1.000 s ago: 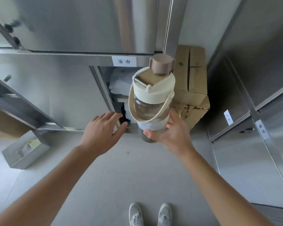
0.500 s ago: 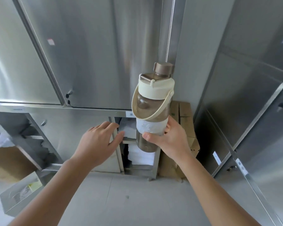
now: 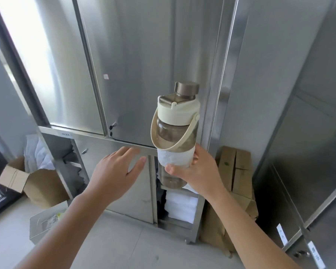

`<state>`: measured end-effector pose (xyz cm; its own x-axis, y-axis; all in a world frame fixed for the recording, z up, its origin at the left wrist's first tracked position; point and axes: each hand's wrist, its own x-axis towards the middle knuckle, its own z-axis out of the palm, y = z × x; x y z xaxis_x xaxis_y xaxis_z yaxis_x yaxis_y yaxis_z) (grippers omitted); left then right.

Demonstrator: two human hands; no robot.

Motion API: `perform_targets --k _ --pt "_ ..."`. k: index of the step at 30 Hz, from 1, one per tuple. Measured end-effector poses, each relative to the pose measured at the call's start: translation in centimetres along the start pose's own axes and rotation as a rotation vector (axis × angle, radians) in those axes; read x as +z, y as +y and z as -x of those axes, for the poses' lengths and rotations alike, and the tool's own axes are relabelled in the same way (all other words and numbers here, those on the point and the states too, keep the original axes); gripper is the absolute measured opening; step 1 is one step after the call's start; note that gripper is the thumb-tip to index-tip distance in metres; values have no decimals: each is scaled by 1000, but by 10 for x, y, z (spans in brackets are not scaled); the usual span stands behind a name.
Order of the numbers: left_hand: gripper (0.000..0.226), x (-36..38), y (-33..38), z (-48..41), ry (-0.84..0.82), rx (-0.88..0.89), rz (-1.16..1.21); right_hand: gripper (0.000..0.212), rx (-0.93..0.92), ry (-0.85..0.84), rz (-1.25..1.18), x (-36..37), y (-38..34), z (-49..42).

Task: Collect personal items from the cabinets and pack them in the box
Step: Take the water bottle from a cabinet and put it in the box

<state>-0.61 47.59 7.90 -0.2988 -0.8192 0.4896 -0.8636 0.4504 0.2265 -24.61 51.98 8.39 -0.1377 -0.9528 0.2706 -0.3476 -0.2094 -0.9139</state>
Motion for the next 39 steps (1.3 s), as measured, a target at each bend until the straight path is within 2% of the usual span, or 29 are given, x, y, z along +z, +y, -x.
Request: perform_targets --k 9,14,23,30,39 --pt "52 -38 -14 80 23 -297 -129 59 -54 -255 -106 51 0 -4" --pt "47 -88 -43 150 68 -509 -238 58 -37 -441 -184 131 -23 18" --pt "56 -173 -114 260 186 -778 -384 57 -116 -690 -240 278 -98 69" --pt "47 -194 -153 278 162 -801 -371 57 -127 -753 -258 324 -117 79" --pt "52 -174 -193 252 136 -739 -307 51 -78 -643 -251 352 -94 45"
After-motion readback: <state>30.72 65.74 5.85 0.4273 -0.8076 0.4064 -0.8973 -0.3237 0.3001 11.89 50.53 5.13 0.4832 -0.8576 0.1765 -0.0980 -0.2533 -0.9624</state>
